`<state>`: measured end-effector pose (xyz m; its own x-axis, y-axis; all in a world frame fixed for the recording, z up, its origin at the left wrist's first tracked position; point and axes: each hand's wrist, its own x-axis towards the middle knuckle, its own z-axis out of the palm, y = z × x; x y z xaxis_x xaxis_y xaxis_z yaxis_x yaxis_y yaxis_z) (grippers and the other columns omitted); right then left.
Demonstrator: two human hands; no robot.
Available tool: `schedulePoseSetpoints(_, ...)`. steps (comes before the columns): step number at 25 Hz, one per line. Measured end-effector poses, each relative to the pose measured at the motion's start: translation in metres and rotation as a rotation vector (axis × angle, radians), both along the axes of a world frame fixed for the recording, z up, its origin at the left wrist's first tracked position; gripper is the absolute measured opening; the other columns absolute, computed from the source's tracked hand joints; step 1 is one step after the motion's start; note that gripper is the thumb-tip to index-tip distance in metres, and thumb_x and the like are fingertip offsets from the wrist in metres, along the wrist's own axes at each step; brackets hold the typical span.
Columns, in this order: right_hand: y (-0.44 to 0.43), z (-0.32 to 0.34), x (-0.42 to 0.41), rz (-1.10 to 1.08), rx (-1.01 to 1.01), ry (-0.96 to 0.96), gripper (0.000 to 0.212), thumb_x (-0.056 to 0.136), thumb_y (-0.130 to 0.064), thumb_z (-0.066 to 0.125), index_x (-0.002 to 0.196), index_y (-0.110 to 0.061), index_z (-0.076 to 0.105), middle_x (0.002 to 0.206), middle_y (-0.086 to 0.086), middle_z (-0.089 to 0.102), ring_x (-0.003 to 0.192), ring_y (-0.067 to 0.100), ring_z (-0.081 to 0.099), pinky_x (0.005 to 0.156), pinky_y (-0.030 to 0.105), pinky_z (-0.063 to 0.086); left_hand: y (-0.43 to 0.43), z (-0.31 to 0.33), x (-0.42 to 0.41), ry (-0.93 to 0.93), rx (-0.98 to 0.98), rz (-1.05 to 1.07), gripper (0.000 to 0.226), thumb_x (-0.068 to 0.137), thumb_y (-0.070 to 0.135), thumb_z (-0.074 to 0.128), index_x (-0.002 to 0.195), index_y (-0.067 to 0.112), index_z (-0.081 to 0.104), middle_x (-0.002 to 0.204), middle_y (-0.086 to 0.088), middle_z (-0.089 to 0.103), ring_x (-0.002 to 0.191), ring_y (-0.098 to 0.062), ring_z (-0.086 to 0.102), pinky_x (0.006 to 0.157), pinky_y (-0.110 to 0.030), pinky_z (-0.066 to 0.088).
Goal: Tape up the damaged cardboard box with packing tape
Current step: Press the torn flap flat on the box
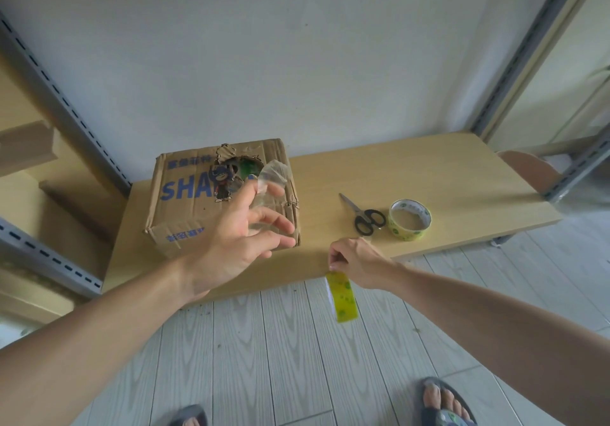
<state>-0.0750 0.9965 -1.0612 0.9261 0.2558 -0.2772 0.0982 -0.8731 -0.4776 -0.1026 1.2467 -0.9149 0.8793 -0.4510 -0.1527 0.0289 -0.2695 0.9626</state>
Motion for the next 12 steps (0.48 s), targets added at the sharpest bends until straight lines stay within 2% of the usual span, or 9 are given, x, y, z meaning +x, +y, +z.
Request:
schedulePoseSetpoints(3, 0.0, -0.005, 0.006, -0.013, 0.001, 0.011, 0.013, 0.09, -0.024, 0.071, 0.08, -0.026, 0.063, 0.081, -0.009, 0.063, 0.076, 0.01, 0.06, 0.067, 0.024, 0.047, 0.001, -0.003, -0.002, 0.017, 0.004, -0.022, 0.052, 0.08, 0.017, 0.061, 0.128, 0.029, 0.045, 0.107, -0.013, 0.068, 0.102, -0.026, 0.073, 0.084, -0.041, 0.05)
schedulePoseSetpoints(7, 0.002, -0.006, 0.011, -0.06, 0.028, 0.025, 0.008, 0.085, -0.023, 0.077, 0.082, -0.02, 0.07, 0.075, -0.012, 0.062, 0.07, 0.005, 0.057, 0.063, 0.022, 0.045, 0.002, -0.007, -0.007, 0.067, 0.015, -0.046, 0.05, 0.082, 0.016, 0.06, 0.128, 0.031, 0.047, 0.109, -0.013, 0.069, 0.104, -0.025, 0.073, 0.088, -0.044, 0.051)
schedulePoseSetpoints(9, 0.0, -0.004, 0.012, -0.141, 0.014, 0.01, 0.025, 0.078, -0.033, 0.083, 0.088, -0.019, 0.067, 0.079, -0.009, 0.062, 0.071, 0.009, 0.057, 0.063, 0.027, 0.045, 0.003, -0.008, -0.009, 0.11, 0.009, -0.051, 0.049, 0.082, 0.017, 0.061, 0.127, 0.031, 0.048, 0.109, -0.011, 0.07, 0.105, -0.026, 0.073, 0.095, -0.051, 0.051)
schedulePoseSetpoints(11, -0.008, -0.001, 0.014, -0.254, -0.156, -0.016, 0.056, 0.064, -0.06, 0.084, 0.092, -0.02, 0.057, 0.086, -0.004, 0.062, 0.076, 0.015, 0.058, 0.058, 0.03, 0.043, 0.004, -0.006, -0.012, 0.152, -0.004, -0.04, 0.05, 0.081, 0.017, 0.061, 0.128, 0.029, 0.048, 0.109, -0.01, 0.071, 0.106, -0.026, 0.073, 0.101, -0.056, 0.048)
schedulePoseSetpoints(12, -0.011, 0.001, 0.015, -0.284, -0.258, -0.002, 0.065, 0.058, -0.071, 0.08, 0.089, -0.02, 0.054, 0.087, -0.002, 0.062, 0.077, 0.018, 0.059, 0.058, 0.031, 0.045, 0.004, -0.004, -0.013, 0.169, -0.007, -0.034, 0.051, 0.081, 0.018, 0.062, 0.128, 0.029, 0.048, 0.109, -0.009, 0.072, 0.107, -0.026, 0.073, 0.103, -0.057, 0.046)
